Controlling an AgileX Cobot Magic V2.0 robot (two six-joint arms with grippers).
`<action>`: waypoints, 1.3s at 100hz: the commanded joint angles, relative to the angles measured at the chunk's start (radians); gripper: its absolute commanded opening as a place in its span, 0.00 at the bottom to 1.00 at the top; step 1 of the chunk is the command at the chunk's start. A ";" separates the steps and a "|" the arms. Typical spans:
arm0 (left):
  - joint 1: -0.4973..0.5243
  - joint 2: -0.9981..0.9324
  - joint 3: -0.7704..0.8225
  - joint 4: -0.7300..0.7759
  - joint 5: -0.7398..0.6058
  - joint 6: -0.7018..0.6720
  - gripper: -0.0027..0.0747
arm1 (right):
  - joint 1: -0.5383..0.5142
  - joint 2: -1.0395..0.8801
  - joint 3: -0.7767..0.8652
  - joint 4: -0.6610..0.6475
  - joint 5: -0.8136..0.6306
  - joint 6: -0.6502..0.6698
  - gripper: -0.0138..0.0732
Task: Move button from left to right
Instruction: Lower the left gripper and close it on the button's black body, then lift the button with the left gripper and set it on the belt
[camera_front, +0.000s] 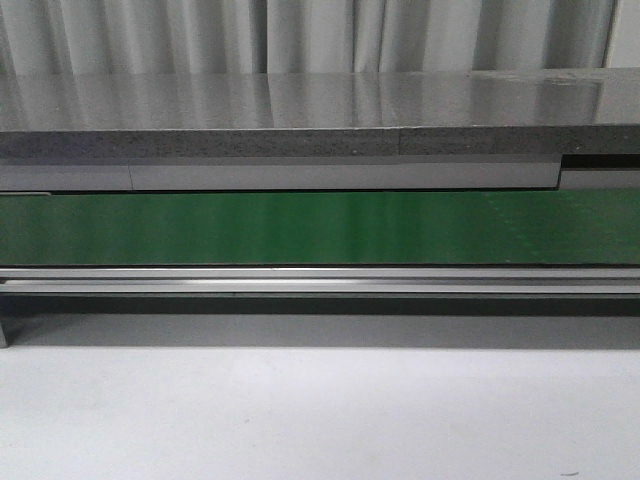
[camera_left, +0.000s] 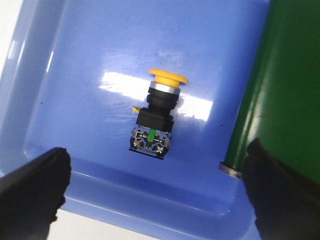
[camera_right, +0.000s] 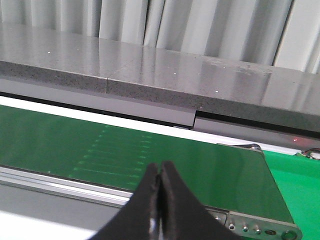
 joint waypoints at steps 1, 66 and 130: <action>0.009 0.015 -0.034 -0.014 -0.037 0.004 0.85 | -0.006 -0.018 0.000 -0.009 -0.082 0.000 0.08; 0.022 0.228 -0.034 -0.017 -0.127 0.004 0.83 | -0.006 -0.018 0.000 -0.009 -0.082 0.000 0.08; 0.022 0.272 -0.034 -0.038 -0.141 0.004 0.33 | -0.006 -0.018 0.000 -0.009 -0.082 0.000 0.08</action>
